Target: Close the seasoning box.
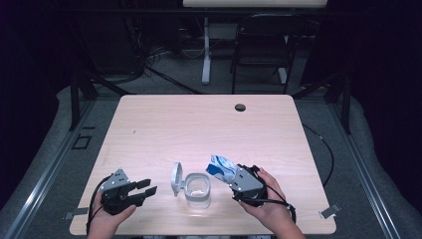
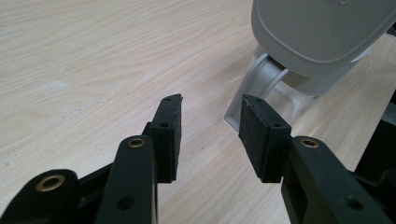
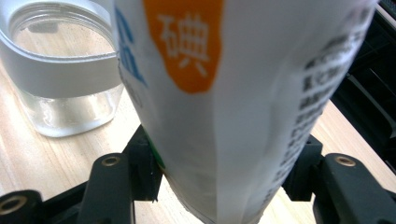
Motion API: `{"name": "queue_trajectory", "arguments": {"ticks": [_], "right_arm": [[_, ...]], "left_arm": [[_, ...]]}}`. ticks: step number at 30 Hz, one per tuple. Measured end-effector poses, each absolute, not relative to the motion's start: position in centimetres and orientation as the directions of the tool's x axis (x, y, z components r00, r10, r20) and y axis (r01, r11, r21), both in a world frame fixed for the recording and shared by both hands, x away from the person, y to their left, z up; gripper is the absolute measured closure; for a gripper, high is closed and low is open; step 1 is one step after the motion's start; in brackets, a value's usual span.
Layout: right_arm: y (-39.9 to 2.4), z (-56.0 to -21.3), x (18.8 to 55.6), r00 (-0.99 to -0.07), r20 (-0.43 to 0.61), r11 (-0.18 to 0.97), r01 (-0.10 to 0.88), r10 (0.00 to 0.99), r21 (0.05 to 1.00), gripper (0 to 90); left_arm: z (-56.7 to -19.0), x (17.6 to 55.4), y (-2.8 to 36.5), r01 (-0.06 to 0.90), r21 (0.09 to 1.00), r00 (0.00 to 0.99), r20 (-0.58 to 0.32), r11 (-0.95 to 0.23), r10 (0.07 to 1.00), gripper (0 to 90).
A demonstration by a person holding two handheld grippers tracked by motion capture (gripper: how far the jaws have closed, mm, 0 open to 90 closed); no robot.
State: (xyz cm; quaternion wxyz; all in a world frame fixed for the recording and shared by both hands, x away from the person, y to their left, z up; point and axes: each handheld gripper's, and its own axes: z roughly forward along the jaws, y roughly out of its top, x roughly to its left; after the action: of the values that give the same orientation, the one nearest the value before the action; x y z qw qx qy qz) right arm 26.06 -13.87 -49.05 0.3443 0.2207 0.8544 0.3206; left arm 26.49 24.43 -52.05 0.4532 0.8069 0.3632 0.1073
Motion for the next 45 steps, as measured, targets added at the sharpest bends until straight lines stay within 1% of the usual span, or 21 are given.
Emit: {"name": "queue_trajectory", "arguments": {"ticks": [5, 13, 16, 22, 24, 29, 35, 41, 44, 45], "right_arm": [[-13.9, -49.0, 26.2, -0.661, -0.453, 0.701, 0.158, 0.598, 0.696, 42.5], [-13.6, -49.0, 26.2, -0.68, -0.47, 0.735, 0.153, 0.563, 0.66, 42.5], [-13.5, -49.0, 26.2, -0.683, -0.47, 0.736, 0.148, 0.559, 0.661, 42.5], [-13.3, -49.0, 26.4, -0.694, -0.477, 0.761, 0.159, 0.539, 0.629, 42.5], [-13.3, -48.9, 26.5, -0.706, -0.485, 0.783, 0.159, 0.517, 0.602, 42.6], [-13.2, -49.1, 26.5, -0.706, -0.499, 0.794, 0.148, 0.502, 0.59, 42.6], [-12.9, -49.0, 26.5, -0.706, -0.523, 0.822, 0.148, 0.477, 0.55, 42.6], [-12.7, -49.2, 26.4, -0.705, -0.532, 0.827, 0.139, 0.47, 0.545, 42.6], [-12.6, -49.1, 26.4, -0.707, -0.546, 0.845, 0.139, 0.449, 0.516, 42.6], [-12.6, -49.2, 26.4, -0.706, -0.54, 0.837, 0.136, 0.458, 0.531, 42.6]], "left_arm": [[-52.1, 26.5, 24.4, 0.489, 0.809, 0.713, -0.155, -0.326, 0.684, 59.5], [-52.1, 26.5, 24.4, 0.491, 0.809, 0.714, -0.162, -0.323, 0.681, 59.6], [-52.1, 26.5, 24.5, 0.488, 0.813, 0.713, -0.162, -0.317, 0.683, 59.6], [-52.2, 26.5, 24.5, 0.488, 0.812, 0.713, -0.16, -0.319, 0.683, 59.6], [-52.2, 26.5, 24.5, 0.488, 0.813, 0.713, -0.161, -0.318, 0.683, 59.6], [-52.2, 26.6, 24.5, 0.49, 0.811, 0.711, -0.161, -0.318, 0.684, 59.6], [-52.2, 26.6, 24.6, 0.489, 0.813, 0.713, -0.162, -0.318, 0.682, 59.3], [-52.2, 26.6, 24.6, 0.492, 0.811, 0.711, -0.163, -0.317, 0.684, 59.3], [-52.3, 26.6, 24.6, 0.492, 0.811, 0.71, -0.163, -0.318, 0.685, 59.4], [-52.2, 26.6, 24.6, 0.492, 0.811, 0.71, -0.162, -0.318, 0.685, 59.4]]}}
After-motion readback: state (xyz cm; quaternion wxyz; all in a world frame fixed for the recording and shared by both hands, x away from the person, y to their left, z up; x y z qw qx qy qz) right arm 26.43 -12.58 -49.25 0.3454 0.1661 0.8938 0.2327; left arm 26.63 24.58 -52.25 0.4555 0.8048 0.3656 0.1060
